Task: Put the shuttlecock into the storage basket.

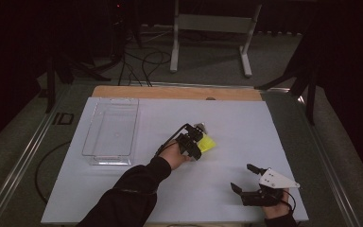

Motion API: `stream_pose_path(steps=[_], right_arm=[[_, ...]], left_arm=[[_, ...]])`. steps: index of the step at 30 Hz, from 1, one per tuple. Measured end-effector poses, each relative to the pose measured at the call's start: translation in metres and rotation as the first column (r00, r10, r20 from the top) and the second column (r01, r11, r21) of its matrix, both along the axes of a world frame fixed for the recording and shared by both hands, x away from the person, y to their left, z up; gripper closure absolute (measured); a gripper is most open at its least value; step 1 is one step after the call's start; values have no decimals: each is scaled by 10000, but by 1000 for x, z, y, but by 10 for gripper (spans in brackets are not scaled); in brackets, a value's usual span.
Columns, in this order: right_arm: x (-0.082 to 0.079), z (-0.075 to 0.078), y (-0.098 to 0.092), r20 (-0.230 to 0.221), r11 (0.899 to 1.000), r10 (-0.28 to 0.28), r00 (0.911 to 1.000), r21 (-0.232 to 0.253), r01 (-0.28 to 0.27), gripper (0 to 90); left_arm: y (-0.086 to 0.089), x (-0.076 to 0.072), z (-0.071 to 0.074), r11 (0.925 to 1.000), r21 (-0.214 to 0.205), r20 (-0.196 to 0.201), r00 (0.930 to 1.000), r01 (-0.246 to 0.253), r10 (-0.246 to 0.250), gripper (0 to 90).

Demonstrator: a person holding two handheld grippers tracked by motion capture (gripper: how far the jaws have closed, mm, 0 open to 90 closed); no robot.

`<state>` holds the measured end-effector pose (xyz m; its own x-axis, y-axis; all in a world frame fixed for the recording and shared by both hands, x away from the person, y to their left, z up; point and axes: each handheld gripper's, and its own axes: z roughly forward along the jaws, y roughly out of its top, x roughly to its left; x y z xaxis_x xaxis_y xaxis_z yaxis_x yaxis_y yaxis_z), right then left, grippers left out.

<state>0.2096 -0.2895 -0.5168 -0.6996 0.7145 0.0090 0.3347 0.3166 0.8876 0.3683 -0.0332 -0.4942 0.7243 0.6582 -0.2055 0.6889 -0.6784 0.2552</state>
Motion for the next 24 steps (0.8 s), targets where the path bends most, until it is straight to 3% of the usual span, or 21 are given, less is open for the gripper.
stream_pose_path(steps=[8,16,24], right_arm=[[0,0,0,11,10000,11,10000,-6,-11,92],[0,0,0,55,10000,12,10000,-56,-12,92],[0,0,1,23,10000,53,10000,-52,-53,92]], left_arm=[[9,-5,7,9956,-6,-75,9956,933,-933,665],[24,-11,16,9904,180,-38,9905,1373,-1372,664],[43,-19,22,9806,335,-59,9812,1930,-1929,665]])
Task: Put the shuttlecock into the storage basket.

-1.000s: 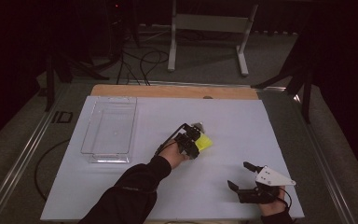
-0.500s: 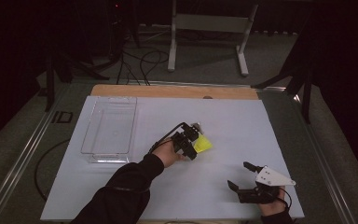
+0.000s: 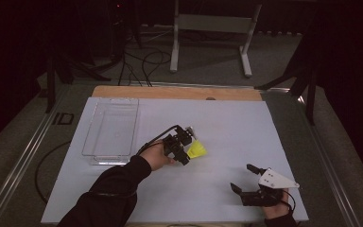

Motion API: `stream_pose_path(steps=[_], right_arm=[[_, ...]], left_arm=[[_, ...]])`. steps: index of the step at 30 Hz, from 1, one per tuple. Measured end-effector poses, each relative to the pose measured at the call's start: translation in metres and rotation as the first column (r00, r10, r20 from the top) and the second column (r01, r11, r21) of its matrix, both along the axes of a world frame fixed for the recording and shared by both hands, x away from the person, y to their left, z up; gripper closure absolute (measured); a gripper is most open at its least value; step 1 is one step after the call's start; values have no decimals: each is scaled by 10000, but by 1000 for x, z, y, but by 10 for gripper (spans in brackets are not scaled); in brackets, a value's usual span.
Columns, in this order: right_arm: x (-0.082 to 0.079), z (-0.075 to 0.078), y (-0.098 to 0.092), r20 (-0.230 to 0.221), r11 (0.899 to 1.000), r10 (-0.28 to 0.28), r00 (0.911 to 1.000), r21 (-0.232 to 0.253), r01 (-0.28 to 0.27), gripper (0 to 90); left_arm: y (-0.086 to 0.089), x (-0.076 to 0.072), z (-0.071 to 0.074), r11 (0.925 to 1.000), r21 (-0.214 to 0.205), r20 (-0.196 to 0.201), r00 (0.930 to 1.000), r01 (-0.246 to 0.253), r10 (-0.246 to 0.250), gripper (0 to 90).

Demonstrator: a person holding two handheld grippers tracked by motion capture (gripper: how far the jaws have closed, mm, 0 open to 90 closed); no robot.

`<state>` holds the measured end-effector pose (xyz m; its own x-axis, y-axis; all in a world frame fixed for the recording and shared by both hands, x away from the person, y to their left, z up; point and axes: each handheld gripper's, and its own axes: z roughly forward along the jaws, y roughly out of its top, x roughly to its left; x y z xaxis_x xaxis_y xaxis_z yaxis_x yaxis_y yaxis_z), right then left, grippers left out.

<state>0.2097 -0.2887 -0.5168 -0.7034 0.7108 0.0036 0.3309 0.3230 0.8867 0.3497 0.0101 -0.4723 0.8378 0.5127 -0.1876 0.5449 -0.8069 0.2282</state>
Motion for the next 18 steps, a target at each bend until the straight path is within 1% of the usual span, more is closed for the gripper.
stream_pose_path(steps=[3,5,9,12,13,15,17,18], right_arm=[[0,0,0,27,10000,-11,10000,-13,11,92],[0,0,1,22,10000,-12,10000,-20,12,92],[0,0,1,47,10000,34,10000,30,-34,92],[0,0,0,53,10000,51,10000,58,-52,92],[0,0,0,42,9999,70,10000,72,-70,92],[0,0,1,24,9999,93,10000,56,-93,92],[0,-1,1,35,9999,106,9999,48,-106,92],[0,0,1,31,9999,116,9999,61,-116,92]], left_arm=[[5,-3,2,9999,31,-73,9999,121,-121,665],[7,-5,3,9993,70,-75,9993,359,-358,665],[13,-9,8,9976,227,-110,9978,660,-658,665],[18,-12,11,9968,259,-141,9970,761,-758,665],[20,-12,13,9960,342,-109,9965,827,-824,664],[23,-13,15,9958,288,-132,9962,870,-866,665],[26,-14,17,9942,363,-51,9948,1014,-1012,664],[28,-15,19,9940,279,-93,9943,1062,-1060,664]])
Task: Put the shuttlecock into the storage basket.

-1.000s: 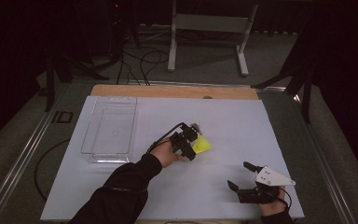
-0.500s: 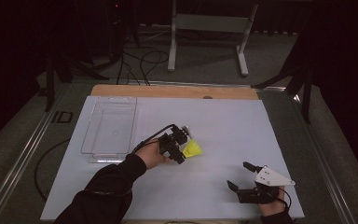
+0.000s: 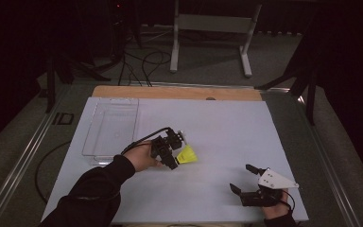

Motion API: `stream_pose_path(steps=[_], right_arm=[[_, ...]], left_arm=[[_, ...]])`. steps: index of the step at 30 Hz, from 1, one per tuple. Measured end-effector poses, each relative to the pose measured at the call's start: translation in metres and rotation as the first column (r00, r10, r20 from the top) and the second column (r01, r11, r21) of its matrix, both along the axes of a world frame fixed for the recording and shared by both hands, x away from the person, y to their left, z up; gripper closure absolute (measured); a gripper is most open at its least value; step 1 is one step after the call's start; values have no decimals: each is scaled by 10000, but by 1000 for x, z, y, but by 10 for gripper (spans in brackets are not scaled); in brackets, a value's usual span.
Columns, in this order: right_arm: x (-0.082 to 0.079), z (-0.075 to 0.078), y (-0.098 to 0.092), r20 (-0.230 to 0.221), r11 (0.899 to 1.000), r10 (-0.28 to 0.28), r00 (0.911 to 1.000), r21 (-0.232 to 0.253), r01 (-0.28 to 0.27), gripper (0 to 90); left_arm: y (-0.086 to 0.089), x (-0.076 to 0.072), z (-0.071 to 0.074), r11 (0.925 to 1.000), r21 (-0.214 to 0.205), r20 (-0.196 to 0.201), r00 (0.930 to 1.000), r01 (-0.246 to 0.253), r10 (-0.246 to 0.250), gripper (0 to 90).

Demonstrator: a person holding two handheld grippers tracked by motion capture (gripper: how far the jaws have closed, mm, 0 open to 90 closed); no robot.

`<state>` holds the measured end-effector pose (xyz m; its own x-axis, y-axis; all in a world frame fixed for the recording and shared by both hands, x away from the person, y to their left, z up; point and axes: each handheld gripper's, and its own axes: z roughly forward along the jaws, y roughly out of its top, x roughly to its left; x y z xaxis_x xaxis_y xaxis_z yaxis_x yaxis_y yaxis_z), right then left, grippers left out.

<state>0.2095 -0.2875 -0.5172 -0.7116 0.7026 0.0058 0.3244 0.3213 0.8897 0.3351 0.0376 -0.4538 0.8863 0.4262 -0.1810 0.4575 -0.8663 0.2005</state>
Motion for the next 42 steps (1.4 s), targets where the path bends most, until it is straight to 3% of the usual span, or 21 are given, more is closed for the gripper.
stream_pose_path(steps=[7,17,28,39,42], right_arm=[[0,0,0,-34,10000,10,10000,47,-10,92],[1,-1,0,-51,9999,98,9999,126,-97,92],[0,0,0,16,9998,138,9999,141,-138,92],[0,0,0,113,9995,250,9996,196,-253,92],[0,0,1,191,9992,336,9993,202,-340,92]], left_arm=[[7,-5,6,9994,22,0,9994,335,-335,664],[28,-5,27,9986,-71,76,9986,531,-530,664],[43,-4,51,9988,-229,162,9989,444,-440,664],[59,-3,71,9988,-469,287,9995,164,-150,665],[69,-1,82,9985,-544,391,9992,-52,73,664]])
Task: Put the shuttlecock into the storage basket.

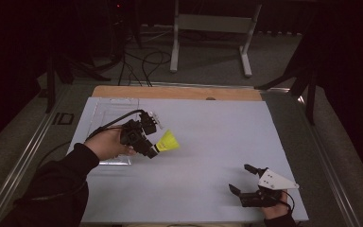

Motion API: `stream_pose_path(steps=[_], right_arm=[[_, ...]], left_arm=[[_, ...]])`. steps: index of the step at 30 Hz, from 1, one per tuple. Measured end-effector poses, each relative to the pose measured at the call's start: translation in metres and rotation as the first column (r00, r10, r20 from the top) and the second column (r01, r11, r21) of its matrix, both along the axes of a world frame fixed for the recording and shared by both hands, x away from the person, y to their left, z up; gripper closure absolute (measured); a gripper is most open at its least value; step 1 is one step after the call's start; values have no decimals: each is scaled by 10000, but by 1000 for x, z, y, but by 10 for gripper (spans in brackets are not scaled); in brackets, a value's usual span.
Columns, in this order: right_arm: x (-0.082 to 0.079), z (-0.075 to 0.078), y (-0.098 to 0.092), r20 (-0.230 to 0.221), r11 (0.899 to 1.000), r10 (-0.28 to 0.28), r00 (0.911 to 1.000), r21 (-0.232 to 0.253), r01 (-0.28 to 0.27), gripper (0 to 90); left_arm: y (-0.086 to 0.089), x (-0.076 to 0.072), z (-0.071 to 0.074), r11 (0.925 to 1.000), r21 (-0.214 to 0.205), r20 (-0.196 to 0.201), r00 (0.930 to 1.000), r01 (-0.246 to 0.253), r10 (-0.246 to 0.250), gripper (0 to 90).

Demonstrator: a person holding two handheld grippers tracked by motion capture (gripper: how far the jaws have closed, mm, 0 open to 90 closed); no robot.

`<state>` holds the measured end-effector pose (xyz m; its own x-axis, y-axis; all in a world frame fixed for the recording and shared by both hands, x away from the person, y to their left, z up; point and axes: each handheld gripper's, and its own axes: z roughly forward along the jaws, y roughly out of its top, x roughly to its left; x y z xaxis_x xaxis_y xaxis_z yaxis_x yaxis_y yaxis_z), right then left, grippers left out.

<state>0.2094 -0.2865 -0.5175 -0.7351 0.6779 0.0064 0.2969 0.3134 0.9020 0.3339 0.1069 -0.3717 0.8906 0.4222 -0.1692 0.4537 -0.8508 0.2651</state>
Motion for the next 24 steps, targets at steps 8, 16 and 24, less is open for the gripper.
stream_pose_path(steps=[8,16,24], right_arm=[[0,0,0,-21,10000,-43,10000,49,44,92],[0,0,0,-53,10000,-61,10000,32,61,92],[0,0,0,36,10000,-39,10000,16,39,92]], left_arm=[[15,4,14,9991,-228,69,9993,-353,355,665],[27,10,25,9957,-435,146,9965,-815,822,665],[47,17,33,9865,-539,249,9875,-1543,1558,665]])
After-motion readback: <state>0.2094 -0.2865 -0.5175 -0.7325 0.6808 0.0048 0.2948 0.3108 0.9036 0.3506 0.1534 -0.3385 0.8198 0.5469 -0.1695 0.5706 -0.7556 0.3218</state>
